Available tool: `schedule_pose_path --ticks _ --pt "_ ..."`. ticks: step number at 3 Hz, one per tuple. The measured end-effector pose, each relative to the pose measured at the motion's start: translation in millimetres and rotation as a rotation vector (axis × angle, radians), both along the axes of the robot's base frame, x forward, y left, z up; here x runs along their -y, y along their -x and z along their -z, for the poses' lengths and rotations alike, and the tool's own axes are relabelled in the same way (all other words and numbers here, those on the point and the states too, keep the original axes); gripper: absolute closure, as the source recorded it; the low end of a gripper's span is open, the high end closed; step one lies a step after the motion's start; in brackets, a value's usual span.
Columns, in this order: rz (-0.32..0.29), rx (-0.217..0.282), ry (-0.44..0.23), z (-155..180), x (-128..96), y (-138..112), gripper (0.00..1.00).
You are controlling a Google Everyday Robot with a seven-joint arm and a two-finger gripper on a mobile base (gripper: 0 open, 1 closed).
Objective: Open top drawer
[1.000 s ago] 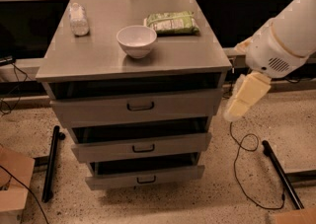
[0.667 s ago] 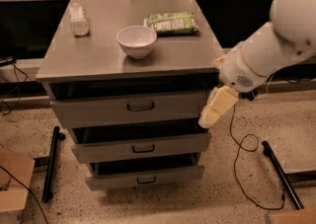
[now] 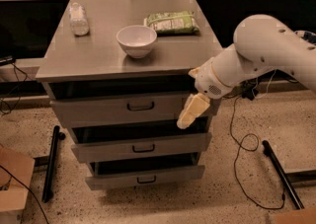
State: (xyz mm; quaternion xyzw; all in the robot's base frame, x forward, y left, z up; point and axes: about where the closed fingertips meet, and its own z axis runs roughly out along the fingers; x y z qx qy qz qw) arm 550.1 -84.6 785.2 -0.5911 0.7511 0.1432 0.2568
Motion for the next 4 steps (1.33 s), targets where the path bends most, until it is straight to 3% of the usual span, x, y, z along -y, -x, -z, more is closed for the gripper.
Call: schedule_pose_path --ticks 3,4 --pt "-0.037 -0.122 -0.057 104 -32 -61 0.03" --pt "-0.044 -0.137 -0.052 111 -30 -67 0.26"
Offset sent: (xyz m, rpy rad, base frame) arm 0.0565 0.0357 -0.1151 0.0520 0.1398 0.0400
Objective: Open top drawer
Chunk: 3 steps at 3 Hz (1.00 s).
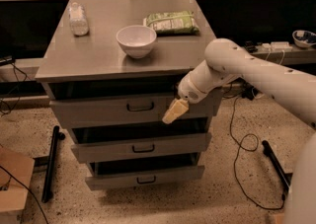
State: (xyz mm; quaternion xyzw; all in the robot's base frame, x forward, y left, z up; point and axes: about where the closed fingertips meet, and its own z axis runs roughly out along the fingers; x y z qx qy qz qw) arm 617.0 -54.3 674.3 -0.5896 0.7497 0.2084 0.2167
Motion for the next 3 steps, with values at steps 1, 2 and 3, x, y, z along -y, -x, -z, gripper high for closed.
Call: schedule_pose_path --ticks 1,2,3 --pt "-0.028 0.001 0.003 -9 2 10 0.49" --pt "-0.031 0.000 0.002 -12 2 12 0.72" --pt "-0.110 -0.029 -0.005 -23 -3 42 0.78"
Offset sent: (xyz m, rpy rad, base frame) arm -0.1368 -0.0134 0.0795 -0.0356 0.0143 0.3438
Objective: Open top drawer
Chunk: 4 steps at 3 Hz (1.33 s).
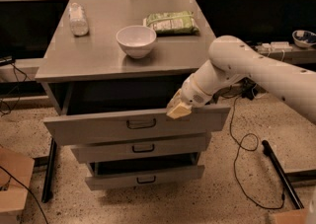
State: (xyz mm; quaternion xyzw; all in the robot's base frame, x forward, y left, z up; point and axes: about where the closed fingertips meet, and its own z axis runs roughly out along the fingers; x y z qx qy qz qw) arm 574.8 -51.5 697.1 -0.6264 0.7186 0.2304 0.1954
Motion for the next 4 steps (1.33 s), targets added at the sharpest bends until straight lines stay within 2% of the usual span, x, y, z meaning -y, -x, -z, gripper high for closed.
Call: schedule_pose_path --ticks 2,3,4 --pt "-0.026 -0.014 0.008 2 -1 5 0.31" --pt "-0.092 -0.069 0.119 11 8 37 0.09" --pt "-0.146 -0.182 0.229 22 27 88 0.10"
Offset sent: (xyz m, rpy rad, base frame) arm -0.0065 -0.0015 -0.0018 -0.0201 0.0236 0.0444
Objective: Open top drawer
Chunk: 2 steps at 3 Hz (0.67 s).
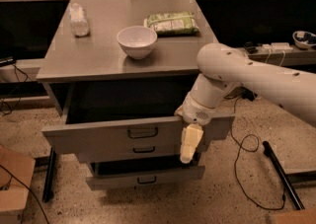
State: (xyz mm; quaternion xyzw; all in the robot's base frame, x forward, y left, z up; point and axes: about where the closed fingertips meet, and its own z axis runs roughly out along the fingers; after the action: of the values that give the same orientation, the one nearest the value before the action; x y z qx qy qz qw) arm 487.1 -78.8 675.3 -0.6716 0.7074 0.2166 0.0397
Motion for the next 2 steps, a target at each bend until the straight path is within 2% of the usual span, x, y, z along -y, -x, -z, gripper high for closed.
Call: schedule_pose_path --ticks 2 --pt "0.000 0.000 0.000 -12.8 -0.2 -1.1 0.56"
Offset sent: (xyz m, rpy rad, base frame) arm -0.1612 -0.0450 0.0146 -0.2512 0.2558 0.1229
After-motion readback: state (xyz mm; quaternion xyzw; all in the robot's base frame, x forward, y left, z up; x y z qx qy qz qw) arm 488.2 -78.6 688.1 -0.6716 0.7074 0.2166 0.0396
